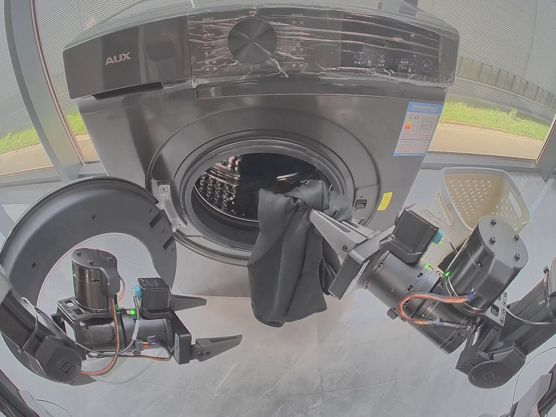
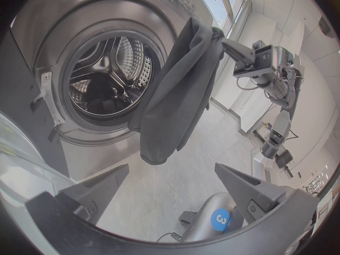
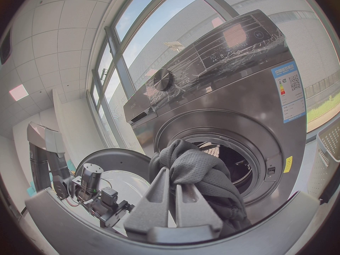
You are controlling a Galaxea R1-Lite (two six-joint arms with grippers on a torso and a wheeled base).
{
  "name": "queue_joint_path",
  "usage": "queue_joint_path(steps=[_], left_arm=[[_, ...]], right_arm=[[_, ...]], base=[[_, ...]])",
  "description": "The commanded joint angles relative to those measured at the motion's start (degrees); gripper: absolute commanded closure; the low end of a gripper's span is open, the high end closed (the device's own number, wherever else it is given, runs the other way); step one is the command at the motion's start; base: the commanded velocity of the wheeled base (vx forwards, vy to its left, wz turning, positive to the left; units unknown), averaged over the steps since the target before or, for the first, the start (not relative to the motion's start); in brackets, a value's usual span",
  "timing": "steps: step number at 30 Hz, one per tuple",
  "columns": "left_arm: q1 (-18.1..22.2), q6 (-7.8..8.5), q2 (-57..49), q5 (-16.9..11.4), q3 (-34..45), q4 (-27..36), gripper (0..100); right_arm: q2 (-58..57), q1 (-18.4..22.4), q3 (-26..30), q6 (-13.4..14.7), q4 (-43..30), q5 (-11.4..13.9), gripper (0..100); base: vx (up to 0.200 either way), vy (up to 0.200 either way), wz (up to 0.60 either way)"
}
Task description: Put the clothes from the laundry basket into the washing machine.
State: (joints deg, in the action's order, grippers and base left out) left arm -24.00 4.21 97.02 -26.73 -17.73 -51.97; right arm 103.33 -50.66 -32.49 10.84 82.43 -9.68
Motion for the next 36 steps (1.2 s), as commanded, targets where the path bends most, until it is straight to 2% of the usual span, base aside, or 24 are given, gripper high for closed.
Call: queue_joint_path(steps=[1, 2, 4, 5, 6, 7, 10, 17, 24, 29, 36], left_arm=[[-0.52, 0.01, 7.30, 0.19, -0.73, -2.79, 0], [-0.52, 0.01, 10.03, 1.33, -1.00, -5.07, 0], [-0.52, 0.01, 10.47, 1.51, -1.08, -5.51, 0], [-0.52, -0.16, 13.98, 2.92, -1.70, -9.47, 0], [-0.52, -0.16, 13.98, 2.92, -1.70, -9.47, 0], [-0.52, -0.34, 16.18, 2.83, -1.87, -12.81, 0], [-0.52, -0.34, 19.08, 2.83, -1.96, -16.06, 0], [-0.52, -0.34, 23.65, 2.21, -2.84, -18.61, 0], [-1.75, -0.43, 28.75, 1.86, -3.72, -24.67, 0], [-2.36, -0.51, 30.15, 2.04, -4.69, -25.55, 0], [-3.42, -2.98, 32.09, 2.83, -8.20, -26.34, 0]], right_arm=[[-0.14, -0.31, -0.30, -0.03, 0.01, 0.01, 100], [-0.14, -0.40, -0.30, -0.03, 0.01, 0.01, 100], [-0.14, -0.40, -0.30, -0.03, 0.01, 0.01, 100], [-0.14, -0.75, -0.21, -0.03, 0.01, 0.01, 100], [-0.14, -0.75, -0.21, -0.03, 0.01, 0.01, 100], [-0.14, -0.84, -0.12, -0.03, 0.01, 0.01, 100], [-0.14, -0.84, -0.21, -0.03, 0.01, 0.01, 100], [-0.23, -1.19, 0.06, -0.03, 0.10, -0.08, 100], [-0.23, -1.54, 0.41, -0.03, 0.10, -0.16, 100], [-0.23, -1.54, 0.41, -0.03, 0.18, -0.16, 100], [-0.23, -1.54, 0.85, -0.03, 0.27, -0.16, 100]], base=[[0.000, 0.000, 0.00], [0.000, 0.000, 0.00], [0.000, 0.000, 0.00], [0.000, 0.000, 0.00], [0.000, 0.000, 0.00], [0.000, 0.000, 0.00], [0.000, 0.000, 0.00], [0.000, 0.000, 0.00], [0.000, 0.000, 0.00], [0.000, 0.000, 0.00], [0.000, 0.000, 0.00]])
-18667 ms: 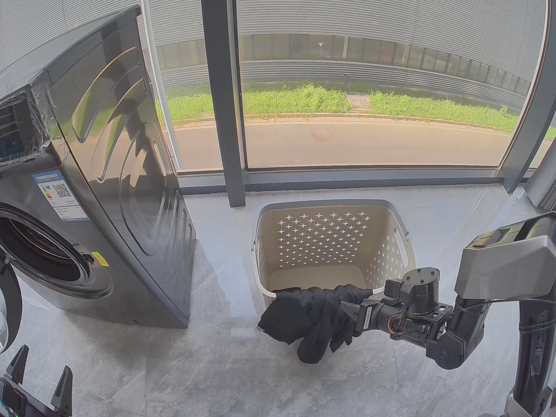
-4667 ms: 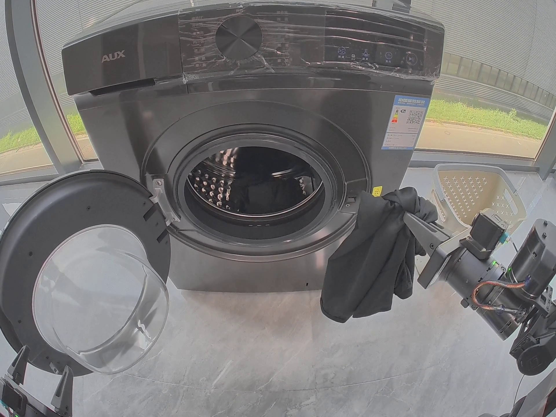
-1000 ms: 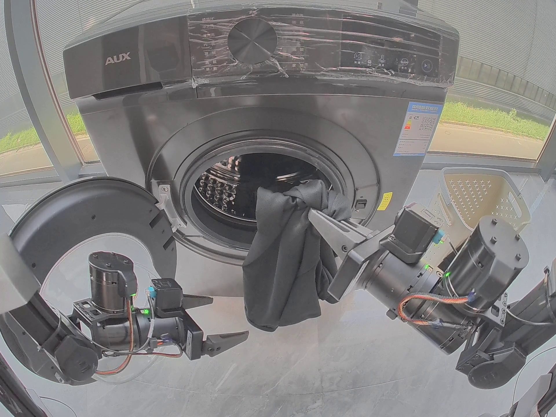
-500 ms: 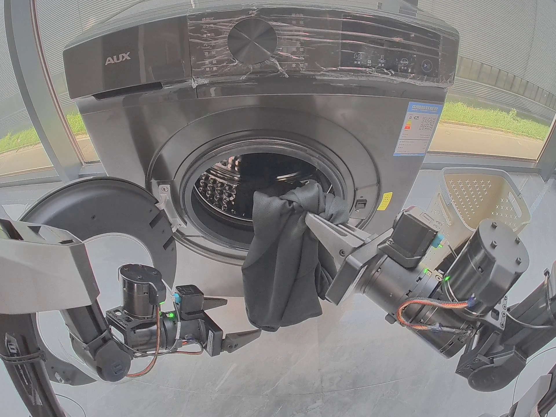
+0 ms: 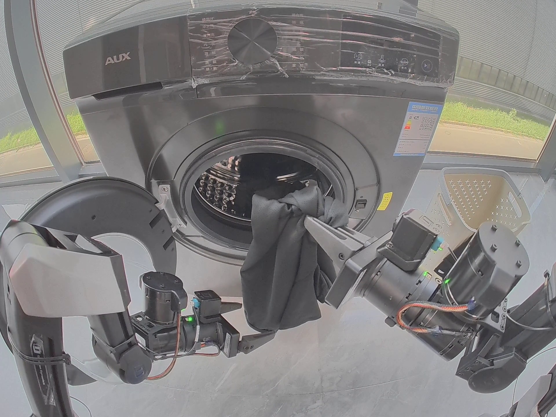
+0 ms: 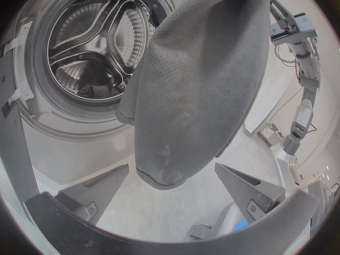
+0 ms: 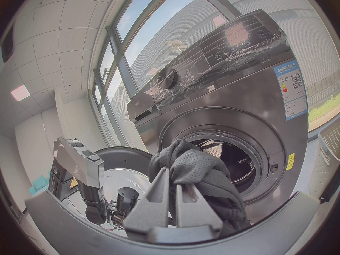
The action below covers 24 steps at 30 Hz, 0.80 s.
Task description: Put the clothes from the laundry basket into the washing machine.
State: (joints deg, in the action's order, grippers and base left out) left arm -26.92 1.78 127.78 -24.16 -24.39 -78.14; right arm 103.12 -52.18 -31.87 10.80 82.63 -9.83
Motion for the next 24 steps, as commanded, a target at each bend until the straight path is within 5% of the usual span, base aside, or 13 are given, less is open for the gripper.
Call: queue_joint_path(steps=[1, 16, 17, 24], left_arm=[[-0.51, -0.81, 1.86, 0.52, -2.33, -0.17, 0], [-2.17, -2.57, 5.72, 3.24, -9.18, -4.83, 0], [-2.26, -2.57, 5.90, 3.24, -9.18, -5.18, 100], [-2.53, -2.40, 5.46, 3.24, -6.46, -10.80, 100]], right_arm=[[0.06, -0.03, 0.31, 0.10, 0.08, -0.02, 100], [-0.02, -0.12, 1.72, 0.10, 0.08, 0.07, 100], [-0.02, -0.12, 1.81, 0.10, 0.08, 0.07, 100], [0.33, 0.32, 2.42, 0.10, 0.08, 0.07, 100]], base=[[0.000, 0.000, 0.00], [0.000, 0.000, 0.00], [0.000, 0.000, 0.00], [0.000, 0.000, 0.00]])
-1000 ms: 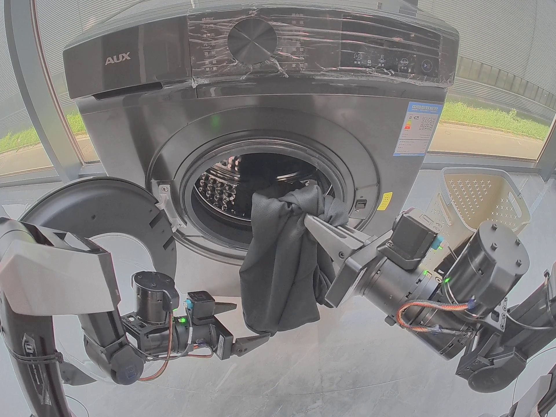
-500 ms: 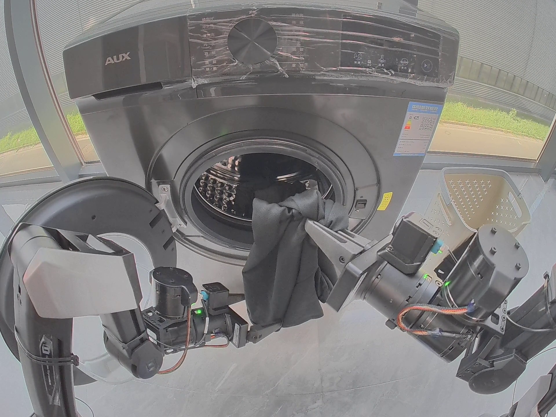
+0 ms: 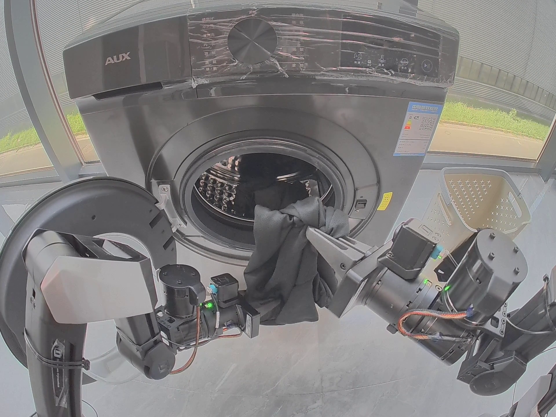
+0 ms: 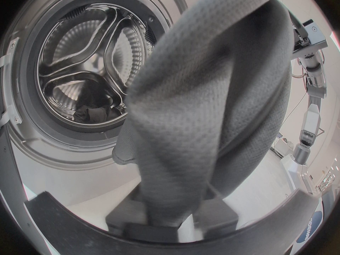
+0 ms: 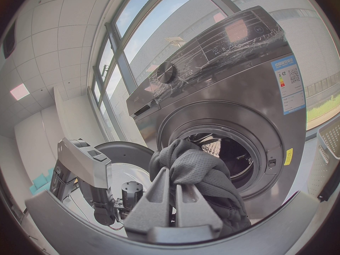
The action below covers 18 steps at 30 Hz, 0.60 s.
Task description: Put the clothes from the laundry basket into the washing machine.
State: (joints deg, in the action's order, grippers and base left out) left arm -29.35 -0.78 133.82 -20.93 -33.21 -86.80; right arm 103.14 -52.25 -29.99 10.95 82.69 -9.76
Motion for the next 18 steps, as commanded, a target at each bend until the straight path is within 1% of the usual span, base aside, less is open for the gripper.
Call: queue_joint_path(steps=[1, 3, 5, 6, 8, 12, 15, 16, 18], left_arm=[[-0.09, 0.52, -1.28, -0.25, 4.12, -2.41, 100], [-0.09, 0.96, -4.44, -0.60, 7.54, -2.41, 100], [-0.09, 1.13, -8.75, -1.22, 12.55, -2.41, 100], [-0.09, 1.13, -8.75, -1.22, 12.55, -2.41, 100], [-0.53, 1.66, -16.22, -2.98, 19.32, -2.41, 100], [-1.41, 2.63, -23.78, -4.64, 25.12, -2.41, 100], [-2.73, 2.71, -26.77, -5.26, 26.53, -2.41, 100], [-3.16, 2.98, -27.03, -4.91, 26.62, -2.41, 100], [-3.60, 2.98, -27.47, -4.91, 26.35, -2.41, 100]], right_arm=[[0.39, 0.83, 0.63, -0.05, -0.07, -0.17, 100], [0.65, 1.62, 0.72, -0.05, -0.25, -0.52, 100], [1.62, 3.56, 0.90, -0.05, -0.51, -0.61, 100], [1.62, 3.56, 0.90, -0.05, -0.51, -0.61, 100], [3.38, 6.37, 0.55, -0.05, -0.25, -0.61, 100], [4.87, 8.48, 0.37, -0.05, -0.07, -0.52, 100], [5.84, 9.09, 0.28, -0.05, -0.07, -0.25, 100], [6.10, 9.01, 0.55, -0.05, -0.07, -0.25, 100], [6.19, 8.83, 0.90, 0.04, -0.07, -0.25, 100]], base=[[0.000, 0.000, 0.00], [0.000, 0.000, 0.00], [0.000, 0.000, 0.00], [0.000, 0.000, 0.00], [0.000, 0.000, 0.00], [0.000, 0.000, 0.00], [0.000, 0.000, 0.00], [0.000, 0.000, 0.00], [0.000, 0.000, 0.00]])
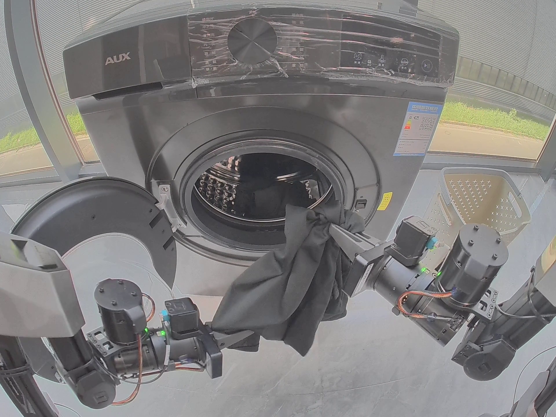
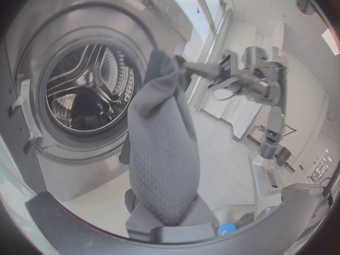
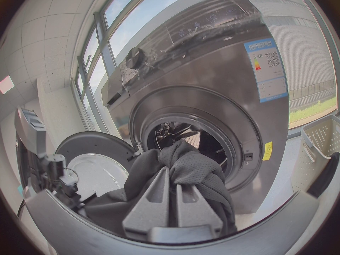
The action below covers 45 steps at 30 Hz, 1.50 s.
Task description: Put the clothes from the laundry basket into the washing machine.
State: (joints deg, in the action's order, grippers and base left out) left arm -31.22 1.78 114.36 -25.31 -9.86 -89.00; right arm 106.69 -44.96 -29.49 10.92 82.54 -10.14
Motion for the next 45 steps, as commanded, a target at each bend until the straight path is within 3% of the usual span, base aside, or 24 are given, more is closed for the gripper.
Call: queue_joint_path(steps=[1, 9, 10, 15, 20, 28, 37, 45], left_arm=[[-1.83, 0.42, -8.28, -0.71, 3.01, -0.21, 100], [-1.91, 0.07, -8.54, -0.88, 1.60, -0.29, 100], [-1.91, 0.07, -8.80, -0.80, 0.99, -0.29, 100], [-1.91, -0.90, -10.12, -0.80, -1.56, -0.29, 100], [-2.00, -3.01, -11.35, -0.27, -3.94, -0.29, 100], [-2.09, -3.19, -10.65, 0.87, -5.69, -0.21, 100], [-2.27, -5.21, -10.39, 5.97, -8.95, -0.21, 100], [-2.00, -5.56, -10.30, 6.32, -10.00, -0.21, 100]], right_arm=[[2.73, 1.54, 0.49, 0.15, 0.16, 0.21, 100], [3.35, 0.40, 2.33, 0.68, 1.31, 0.30, 100], [3.52, -0.22, 2.59, 0.77, 1.31, 0.30, 0], [4.40, -0.74, 5.06, 0.77, 0.60, 0.39, 0], [7.13, -2.24, 10.50, 0.68, 0.69, 0.39, 0], [8.09, -3.03, 10.33, 0.59, 0.60, 0.30, 0], [8.27, -3.03, 11.03, 0.68, 0.51, 0.21, 0], [9.06, -2.15, 10.94, 0.68, 0.51, 0.12, 0]], base=[[0.000, 0.000, 0.00], [0.000, 0.000, 0.00], [0.000, 0.000, 0.00], [0.000, 0.000, 0.00], [0.000, 0.000, 0.00], [0.000, 0.000, 0.00], [0.000, 0.000, 0.00], [0.000, 0.000, 0.00]])
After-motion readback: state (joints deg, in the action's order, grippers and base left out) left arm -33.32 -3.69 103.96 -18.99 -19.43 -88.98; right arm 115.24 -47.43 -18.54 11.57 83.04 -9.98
